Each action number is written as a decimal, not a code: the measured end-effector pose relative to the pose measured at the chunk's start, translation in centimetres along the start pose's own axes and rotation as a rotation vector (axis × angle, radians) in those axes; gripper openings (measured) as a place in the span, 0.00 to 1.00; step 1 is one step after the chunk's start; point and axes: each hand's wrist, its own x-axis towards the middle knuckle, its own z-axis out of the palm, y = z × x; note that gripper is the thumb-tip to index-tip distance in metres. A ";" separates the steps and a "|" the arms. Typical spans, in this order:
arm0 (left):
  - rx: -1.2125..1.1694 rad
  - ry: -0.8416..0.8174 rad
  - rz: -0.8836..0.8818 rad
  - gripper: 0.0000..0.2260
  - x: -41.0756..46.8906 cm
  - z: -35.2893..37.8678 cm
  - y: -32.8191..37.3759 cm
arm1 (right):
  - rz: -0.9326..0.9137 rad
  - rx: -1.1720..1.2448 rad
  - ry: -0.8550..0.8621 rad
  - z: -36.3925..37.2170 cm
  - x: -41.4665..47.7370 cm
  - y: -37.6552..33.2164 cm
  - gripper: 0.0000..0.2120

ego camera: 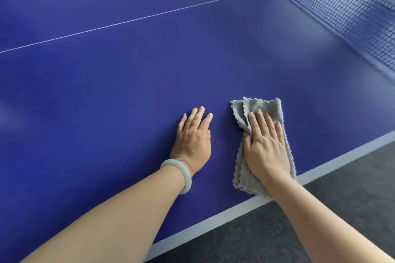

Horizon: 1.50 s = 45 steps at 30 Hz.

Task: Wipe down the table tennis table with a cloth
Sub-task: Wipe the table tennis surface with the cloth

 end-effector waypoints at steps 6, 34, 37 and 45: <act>-0.139 -0.052 0.004 0.21 -4.3 -3.5 -3.4 | -0.009 -0.005 0.019 -0.6 -0.5 -0.2 0.27; 0.227 0.150 -0.698 0.25 -31.1 -15.6 -35.8 | 0.286 0.039 0.053 3.4 2.3 -16.9 0.28; 0.195 0.191 -0.681 0.24 -30.9 -15.3 -36.1 | 0.267 0.039 0.022 5.1 4.7 -23.4 0.28; -0.252 0.430 -0.703 0.21 -31.6 -16.1 -35.9 | -0.688 0.033 -0.129 14.3 -7.1 -51.1 0.25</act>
